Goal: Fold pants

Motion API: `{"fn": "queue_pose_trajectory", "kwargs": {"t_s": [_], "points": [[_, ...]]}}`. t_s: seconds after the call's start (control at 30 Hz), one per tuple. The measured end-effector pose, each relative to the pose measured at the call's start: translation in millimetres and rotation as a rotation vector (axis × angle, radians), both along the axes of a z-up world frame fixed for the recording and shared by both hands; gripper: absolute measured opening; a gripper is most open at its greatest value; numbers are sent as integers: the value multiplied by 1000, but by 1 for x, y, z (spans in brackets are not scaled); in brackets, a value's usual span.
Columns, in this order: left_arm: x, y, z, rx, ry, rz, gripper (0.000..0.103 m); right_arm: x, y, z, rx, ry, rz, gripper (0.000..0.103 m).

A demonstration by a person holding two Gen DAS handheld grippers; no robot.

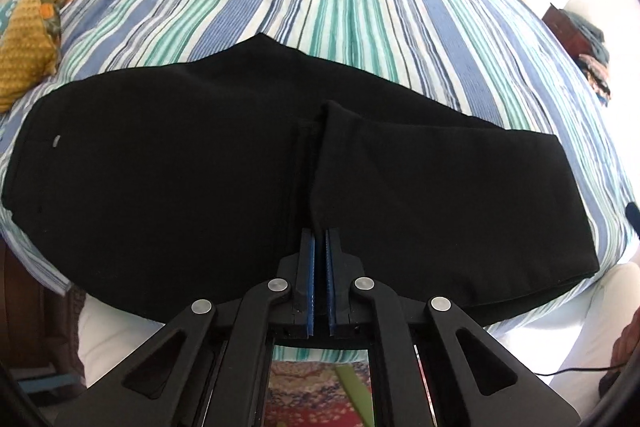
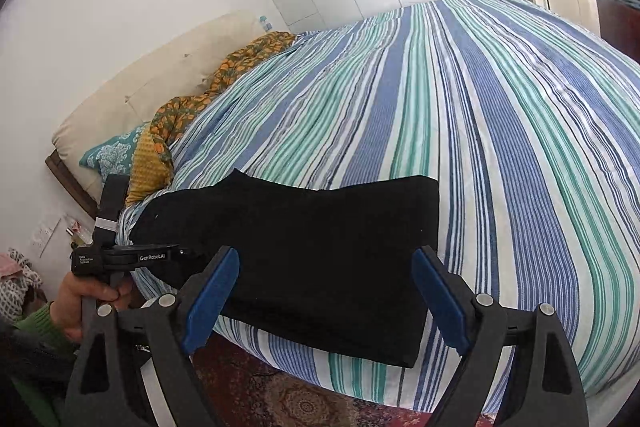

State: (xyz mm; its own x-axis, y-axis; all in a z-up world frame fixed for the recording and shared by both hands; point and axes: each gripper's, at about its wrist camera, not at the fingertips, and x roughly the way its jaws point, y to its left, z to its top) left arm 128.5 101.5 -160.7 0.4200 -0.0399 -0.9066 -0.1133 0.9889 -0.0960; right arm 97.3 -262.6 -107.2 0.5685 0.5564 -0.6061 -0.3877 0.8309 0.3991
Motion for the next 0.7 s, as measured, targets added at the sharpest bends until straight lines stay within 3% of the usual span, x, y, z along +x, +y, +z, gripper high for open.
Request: {"fn": "queue_pose_trajectory", "kwargs": {"t_s": [0.1,0.17,0.23,0.3,0.33,0.57,0.63,0.7], "points": [[-1,0,-5,8,0,-5,3,7,22,12,11,-48,63,88],[-1,-3,-7,23,-5,-14,3,14,31,7,19,-27,112,88],[-4,-1,-11,7,-2,-16,4,27,35,-25,4,97,128,88],[-5,3,-14,-15,4,-6,4,37,31,-78,-58,319,91,84],[-6,3,-15,-15,1,-6,4,38,26,-88,-35,355,84,83],[-8,5,-19,-10,-2,-4,5,79,19,-17,90,252,61,82],[-9,6,-19,-19,-4,-3,5,102,20,-18,111,266,52,83],[-9,6,-18,-25,-7,-6,6,126,21,-42,75,336,26,83]]}}
